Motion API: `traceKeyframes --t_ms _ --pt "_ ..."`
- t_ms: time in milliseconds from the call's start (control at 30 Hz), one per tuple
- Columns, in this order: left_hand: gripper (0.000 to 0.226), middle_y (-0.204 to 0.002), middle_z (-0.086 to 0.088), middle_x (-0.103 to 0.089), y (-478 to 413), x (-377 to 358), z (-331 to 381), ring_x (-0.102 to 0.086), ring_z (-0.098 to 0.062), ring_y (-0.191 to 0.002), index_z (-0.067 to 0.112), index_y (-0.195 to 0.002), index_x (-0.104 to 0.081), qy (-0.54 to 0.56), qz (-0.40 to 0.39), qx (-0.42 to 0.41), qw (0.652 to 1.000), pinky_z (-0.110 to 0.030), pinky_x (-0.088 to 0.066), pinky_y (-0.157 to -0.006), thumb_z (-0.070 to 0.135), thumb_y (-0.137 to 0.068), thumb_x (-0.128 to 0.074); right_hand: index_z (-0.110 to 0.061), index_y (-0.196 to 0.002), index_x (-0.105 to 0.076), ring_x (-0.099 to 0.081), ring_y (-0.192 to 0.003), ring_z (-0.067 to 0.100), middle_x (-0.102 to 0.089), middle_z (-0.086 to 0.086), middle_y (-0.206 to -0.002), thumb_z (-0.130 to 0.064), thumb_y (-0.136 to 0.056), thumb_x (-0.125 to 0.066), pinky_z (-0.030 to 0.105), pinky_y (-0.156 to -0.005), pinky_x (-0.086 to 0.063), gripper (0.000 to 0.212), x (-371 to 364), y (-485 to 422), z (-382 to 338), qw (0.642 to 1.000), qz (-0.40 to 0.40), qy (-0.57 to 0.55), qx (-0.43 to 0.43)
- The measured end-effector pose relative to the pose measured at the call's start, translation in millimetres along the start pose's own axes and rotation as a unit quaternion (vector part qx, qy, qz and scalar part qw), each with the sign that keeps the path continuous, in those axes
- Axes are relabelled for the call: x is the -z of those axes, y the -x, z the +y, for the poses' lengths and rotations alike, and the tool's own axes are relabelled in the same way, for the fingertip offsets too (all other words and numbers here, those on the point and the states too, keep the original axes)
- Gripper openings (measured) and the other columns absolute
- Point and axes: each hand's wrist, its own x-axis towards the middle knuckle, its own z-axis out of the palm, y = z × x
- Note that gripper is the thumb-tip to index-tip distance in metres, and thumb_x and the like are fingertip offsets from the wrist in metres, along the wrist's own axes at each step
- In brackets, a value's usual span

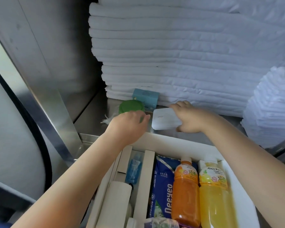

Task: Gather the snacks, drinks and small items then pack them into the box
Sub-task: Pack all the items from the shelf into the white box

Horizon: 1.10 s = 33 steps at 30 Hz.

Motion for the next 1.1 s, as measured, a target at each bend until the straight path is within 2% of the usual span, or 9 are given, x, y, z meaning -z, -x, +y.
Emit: traceKeyframes --t_ms 133,367,467,600,733,867,933,1000,1100 --pt "0.040 -0.118 -0.002 -0.060 1.1 -2.6 -0.4 -0.056 -0.022 -0.103 0.023 -0.125 -0.053 0.031 0.001 -0.014 0.999 -0.034 -0.046 -0.083 0.042 -0.099 -0.029 -0.014 -0.148 -0.014 -0.016 -0.136 0.015 -0.021 0.001 -0.150 -0.033 -0.084 -0.067 0.029 -0.107 -0.025 0.086 1.2 33.0 1.7 0.996 0.075 -0.035 0.019" --pt "0.051 -0.137 -0.004 -0.049 2.5 -3.9 -0.4 -0.053 -0.023 -0.115 0.023 -0.141 -0.035 0.018 0.007 -0.025 0.999 -0.032 -0.042 -0.086 0.049 -0.097 -0.028 -0.015 -0.149 -0.018 -0.016 -0.131 0.010 -0.025 -0.002 -0.147 -0.033 -0.083 -0.067 0.012 -0.099 -0.010 0.084 10.8 81.8 -14.6 0.976 0.214 -0.027 0.028" --pt "0.052 -0.140 -0.003 -0.046 9.0 -2.2 0.1 -0.050 -0.024 -0.119 0.020 -0.145 -0.028 0.023 0.041 -0.054 0.997 -0.036 -0.044 -0.088 0.044 -0.098 -0.029 -0.014 -0.149 -0.019 -0.015 -0.131 0.009 -0.026 -0.001 -0.148 -0.033 -0.082 -0.068 0.007 -0.098 -0.002 0.086 10.9 91.6 -24.3 0.977 0.208 -0.034 0.032" --pt "0.046 -0.133 0.001 -0.051 21.1 1.7 -1.2 -0.053 -0.020 -0.113 0.021 -0.140 -0.037 0.078 0.097 -0.106 0.987 -0.036 -0.047 -0.085 0.037 -0.098 -0.028 -0.012 -0.148 -0.022 -0.017 -0.130 0.010 -0.029 0.000 -0.146 -0.031 -0.080 -0.070 0.008 -0.100 -0.002 0.085 9.3 99.4 -31.7 0.978 0.203 -0.040 0.041" --pt "0.060 -0.134 0.009 -0.048 28.9 5.2 1.2 -0.050 -0.009 -0.114 0.027 -0.141 -0.035 0.087 0.095 -0.134 0.982 -0.025 -0.039 -0.080 0.055 -0.091 -0.016 -0.009 -0.146 -0.028 -0.022 -0.128 0.014 -0.036 0.004 -0.143 -0.026 -0.078 -0.072 0.013 -0.103 -0.007 0.083 11.9 106.6 -34.6 0.974 0.218 -0.037 0.038" --pt "0.060 -0.140 0.015 -0.039 36.7 12.7 0.8 -0.037 0.005 -0.122 0.029 -0.145 -0.024 0.137 0.078 -0.177 0.972 -0.014 -0.033 -0.092 0.060 -0.094 -0.028 -0.013 -0.147 -0.024 -0.020 -0.129 0.009 -0.027 -0.005 -0.142 -0.026 -0.077 -0.072 -0.002 -0.100 0.006 0.085 9.1 116.2 -38.2 0.974 0.203 -0.084 0.062" --pt "0.068 -0.140 0.012 -0.040 43.6 17.1 1.2 -0.036 0.001 -0.127 0.025 -0.145 -0.027 0.116 0.060 -0.231 0.964 -0.013 -0.031 -0.100 0.062 -0.089 -0.038 -0.016 -0.148 -0.022 -0.020 -0.129 0.006 -0.024 -0.009 -0.141 -0.031 -0.078 -0.071 -0.002 -0.100 0.000 0.087 2.7 119.5 -43.1 0.975 0.187 -0.093 0.080" --pt "0.076 -0.138 0.007 -0.042 52.9 18.8 3.4 -0.038 -0.006 -0.127 0.021 -0.143 -0.033 0.060 0.041 -0.282 0.957 -0.024 -0.032 -0.105 0.066 -0.083 -0.048 -0.019 -0.148 -0.020 -0.023 -0.128 0.006 -0.022 -0.012 -0.140 -0.036 -0.078 -0.068 0.008 -0.102 -0.015 0.086 -4.7 122.3 -50.4 0.977 0.172 -0.087 0.092" --pt "0.086 -0.131 -0.002 -0.048 67.4 14.9 4.1 -0.046 -0.019 -0.119 0.010 -0.136 -0.043 -0.052 0.046 -0.312 0.948 -0.034 -0.035 -0.102 0.069 -0.075 -0.056 -0.012 -0.145 -0.027 -0.031 -0.125 0.011 -0.035 -0.003 -0.139 -0.035 -0.076 -0.070 0.019 -0.102 -0.025 0.085 -14.8 124.9 -60.7 0.974 0.193 -0.035 0.110"
